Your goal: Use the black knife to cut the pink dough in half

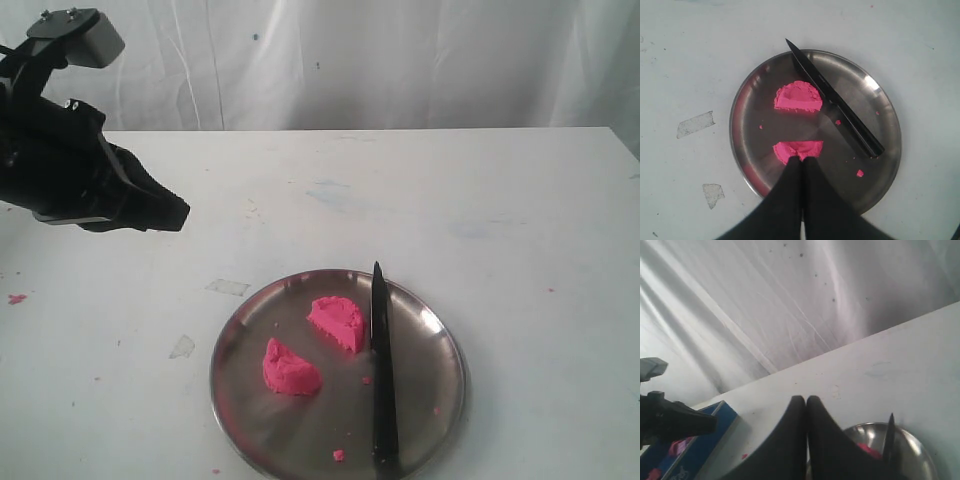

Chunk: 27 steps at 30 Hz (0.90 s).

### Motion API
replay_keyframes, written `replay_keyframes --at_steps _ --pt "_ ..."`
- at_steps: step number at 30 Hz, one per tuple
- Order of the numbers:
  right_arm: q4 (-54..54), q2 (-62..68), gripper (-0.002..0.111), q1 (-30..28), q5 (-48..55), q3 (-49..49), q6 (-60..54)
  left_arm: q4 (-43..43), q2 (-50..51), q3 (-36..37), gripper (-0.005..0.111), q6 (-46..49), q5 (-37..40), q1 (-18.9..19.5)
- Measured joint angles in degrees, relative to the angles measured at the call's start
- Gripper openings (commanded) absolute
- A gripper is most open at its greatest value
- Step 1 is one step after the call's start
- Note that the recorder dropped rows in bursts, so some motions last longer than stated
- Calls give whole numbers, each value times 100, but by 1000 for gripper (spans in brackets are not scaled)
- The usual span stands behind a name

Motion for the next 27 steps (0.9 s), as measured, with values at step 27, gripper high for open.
replay_keyframes --at_steps 27 --pt "-1377 -1129 0 -1014 -633 1878 -1930 0 0 0 0 0 0 0"
